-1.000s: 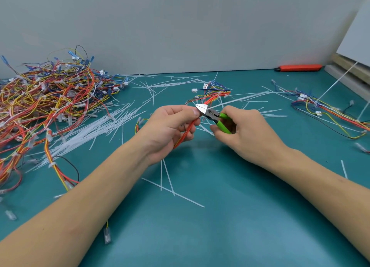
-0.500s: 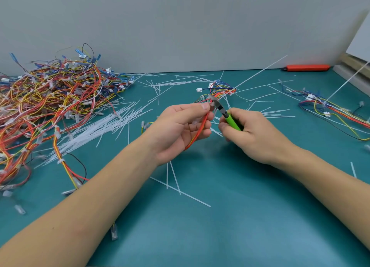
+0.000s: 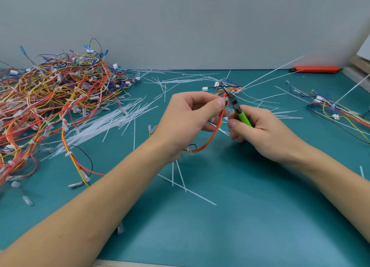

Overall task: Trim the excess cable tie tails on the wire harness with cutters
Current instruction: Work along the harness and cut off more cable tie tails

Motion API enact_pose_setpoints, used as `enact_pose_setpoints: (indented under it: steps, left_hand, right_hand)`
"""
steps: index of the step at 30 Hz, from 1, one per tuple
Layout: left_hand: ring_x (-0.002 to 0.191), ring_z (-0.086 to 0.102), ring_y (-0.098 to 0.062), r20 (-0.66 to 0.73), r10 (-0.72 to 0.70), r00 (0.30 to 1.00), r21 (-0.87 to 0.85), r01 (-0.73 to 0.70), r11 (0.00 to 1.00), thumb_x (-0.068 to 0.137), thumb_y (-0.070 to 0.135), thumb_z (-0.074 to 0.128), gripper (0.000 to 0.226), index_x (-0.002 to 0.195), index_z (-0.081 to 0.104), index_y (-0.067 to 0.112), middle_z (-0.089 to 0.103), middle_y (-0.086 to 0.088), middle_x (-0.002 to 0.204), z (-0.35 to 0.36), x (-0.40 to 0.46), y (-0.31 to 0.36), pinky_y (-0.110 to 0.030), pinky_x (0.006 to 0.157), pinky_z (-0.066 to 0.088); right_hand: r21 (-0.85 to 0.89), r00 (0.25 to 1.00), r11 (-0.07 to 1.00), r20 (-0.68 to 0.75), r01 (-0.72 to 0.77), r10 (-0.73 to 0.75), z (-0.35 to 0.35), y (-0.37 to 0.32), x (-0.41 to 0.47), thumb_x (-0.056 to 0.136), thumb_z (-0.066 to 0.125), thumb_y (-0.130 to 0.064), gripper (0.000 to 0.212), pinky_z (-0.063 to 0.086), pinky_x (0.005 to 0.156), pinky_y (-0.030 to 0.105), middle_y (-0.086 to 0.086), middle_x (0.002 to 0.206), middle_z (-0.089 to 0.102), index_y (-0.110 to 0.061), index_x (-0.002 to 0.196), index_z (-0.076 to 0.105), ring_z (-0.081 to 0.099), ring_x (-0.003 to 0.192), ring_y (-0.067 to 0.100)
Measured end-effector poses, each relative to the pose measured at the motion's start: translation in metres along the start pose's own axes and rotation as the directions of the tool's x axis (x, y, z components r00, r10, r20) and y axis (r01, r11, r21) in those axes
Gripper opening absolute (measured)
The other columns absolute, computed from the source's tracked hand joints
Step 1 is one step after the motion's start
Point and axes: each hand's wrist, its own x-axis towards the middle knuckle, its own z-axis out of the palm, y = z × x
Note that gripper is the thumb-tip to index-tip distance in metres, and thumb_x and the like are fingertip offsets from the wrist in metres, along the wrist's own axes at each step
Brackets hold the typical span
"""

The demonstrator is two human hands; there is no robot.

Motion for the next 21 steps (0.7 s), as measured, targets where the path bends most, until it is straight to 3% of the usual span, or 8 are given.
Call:
enact_pose_setpoints:
  steps: [5, 9, 15, 18, 21]
  left_hand:
    - [0.068, 0.064, -0.011, 0.097, -0.074, 0.993, -0.166, 0.089, 0.982, 0.094, 0.017, 0.072, 0.009, 0.095, 0.079, 0.012, 0.077, -0.008, 0.091, -0.0035, 0.0000, -0.0016, -0.024, 0.065, 0.054]
    - [0.068, 0.066, -0.011, 0.132, -0.053, 0.990, -0.210, 0.080, 0.974, 0.093, 0.016, 0.073, 0.012, 0.101, 0.078, 0.011, 0.077, -0.010, 0.096, -0.0004, -0.0012, -0.0023, -0.026, 0.067, 0.056]
    - [0.066, 0.068, -0.013, 0.165, -0.060, 0.984, -0.279, 0.105, 0.955, 0.092, 0.013, 0.073, 0.017, 0.109, 0.075, 0.011, 0.077, -0.016, 0.102, -0.0003, -0.0008, -0.0023, -0.030, 0.071, 0.057]
    - [0.073, 0.071, -0.017, 0.194, -0.088, 0.977, -0.315, 0.148, 0.937, 0.092, 0.012, 0.072, 0.019, 0.110, 0.074, 0.007, 0.077, -0.011, 0.098, 0.0003, -0.0008, -0.0022, -0.029, 0.069, 0.057]
    - [0.075, 0.071, -0.018, 0.221, -0.089, 0.971, -0.354, 0.166, 0.920, 0.092, 0.008, 0.070, 0.015, 0.106, 0.076, 0.008, 0.076, -0.007, 0.091, 0.0004, -0.0014, -0.0019, -0.027, 0.067, 0.057]
  right_hand:
    - [-0.036, 0.997, 0.997, -0.010, 0.071, -0.072, 0.0036, 0.0021, 0.0003, 0.095, 0.054, -0.050, 0.029, 0.049, 0.073, 0.044, 0.001, 0.081, 0.065, -0.024, 0.101, 0.064, 0.056, 0.076, 0.029]
    - [-0.060, 0.993, 0.992, -0.046, 0.110, -0.113, 0.0073, 0.0064, 0.0011, 0.100, 0.053, -0.046, 0.027, 0.040, 0.064, 0.032, 0.003, 0.076, 0.053, -0.020, 0.103, 0.061, 0.043, 0.069, 0.017]
    - [-0.073, 0.987, 0.986, -0.048, 0.152, -0.155, 0.0106, 0.0070, 0.0014, 0.101, 0.050, -0.045, 0.022, 0.045, 0.076, 0.032, 0.000, 0.089, 0.061, -0.026, 0.108, 0.059, 0.050, 0.080, 0.020]
    - [-0.121, 0.972, 0.972, -0.096, 0.203, -0.215, 0.0098, 0.0069, 0.0022, 0.102, 0.054, -0.028, 0.004, 0.043, 0.072, 0.016, -0.009, 0.088, 0.061, -0.030, 0.102, 0.057, 0.050, 0.078, 0.007]
    - [-0.205, 0.951, 0.948, -0.143, 0.244, -0.276, 0.0064, 0.0065, 0.0044, 0.101, 0.056, -0.025, 0.011, 0.039, 0.076, 0.014, -0.017, 0.091, 0.059, -0.036, 0.097, 0.053, 0.051, 0.084, 0.007]
